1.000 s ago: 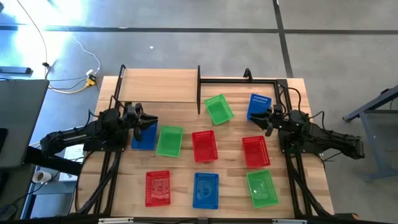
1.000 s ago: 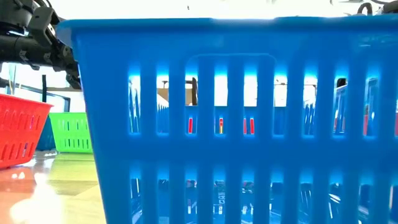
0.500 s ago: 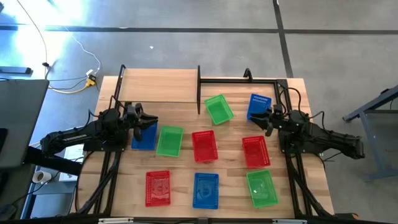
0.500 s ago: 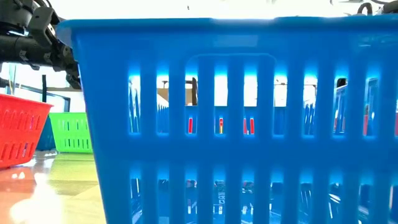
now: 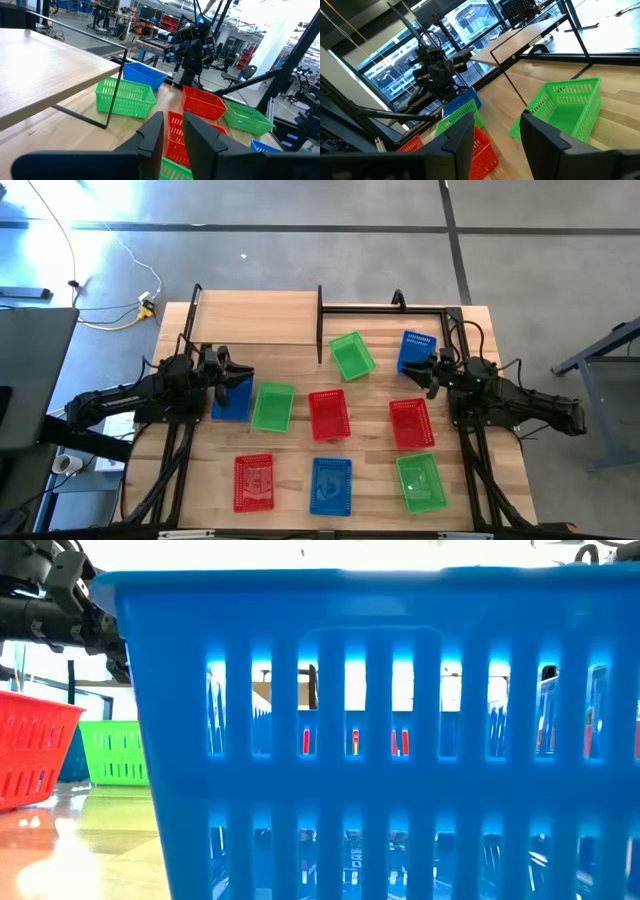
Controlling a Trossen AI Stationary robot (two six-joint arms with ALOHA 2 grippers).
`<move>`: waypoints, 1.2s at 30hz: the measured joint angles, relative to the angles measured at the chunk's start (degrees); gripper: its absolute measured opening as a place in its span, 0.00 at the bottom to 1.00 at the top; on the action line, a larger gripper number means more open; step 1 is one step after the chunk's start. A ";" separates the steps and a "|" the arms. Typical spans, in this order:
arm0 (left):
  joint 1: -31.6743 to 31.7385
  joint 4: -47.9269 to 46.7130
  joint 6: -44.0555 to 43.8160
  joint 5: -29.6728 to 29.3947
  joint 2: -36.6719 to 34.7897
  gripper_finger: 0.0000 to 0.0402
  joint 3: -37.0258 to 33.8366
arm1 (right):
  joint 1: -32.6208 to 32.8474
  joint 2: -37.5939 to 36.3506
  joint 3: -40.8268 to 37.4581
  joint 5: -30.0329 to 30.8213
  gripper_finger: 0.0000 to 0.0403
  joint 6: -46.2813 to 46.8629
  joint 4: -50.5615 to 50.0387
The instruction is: Stack baskets on shelf by color
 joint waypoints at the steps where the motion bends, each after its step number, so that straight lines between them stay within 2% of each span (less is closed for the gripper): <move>1: 0.00 -0.02 0.03 -0.02 0.00 0.16 0.00 | 0.00 -0.02 0.00 -0.02 0.36 0.00 0.00; 8: 0.00 -0.02 0.96 0.00 0.00 0.16 0.00 | 0.01 -0.01 0.00 -0.01 0.36 0.01 0.00; 13: 0.00 0.03 -1.47 -1.38 0.00 0.16 0.00 | 0.00 -0.02 0.00 0.00 0.36 0.00 0.00; 18: 0.00 0.04 -8.03 -3.71 0.00 0.16 0.00 | 0.00 0.00 0.00 0.00 0.36 0.01 0.01; 24: 0.00 0.02 -24.57 -6.01 0.00 0.16 0.00 | 0.01 0.00 0.00 0.00 0.36 0.01 0.00; 36: 0.00 2.18 -25.23 -7.96 0.00 0.16 0.00 | 0.01 0.00 0.00 0.00 0.36 0.02 0.02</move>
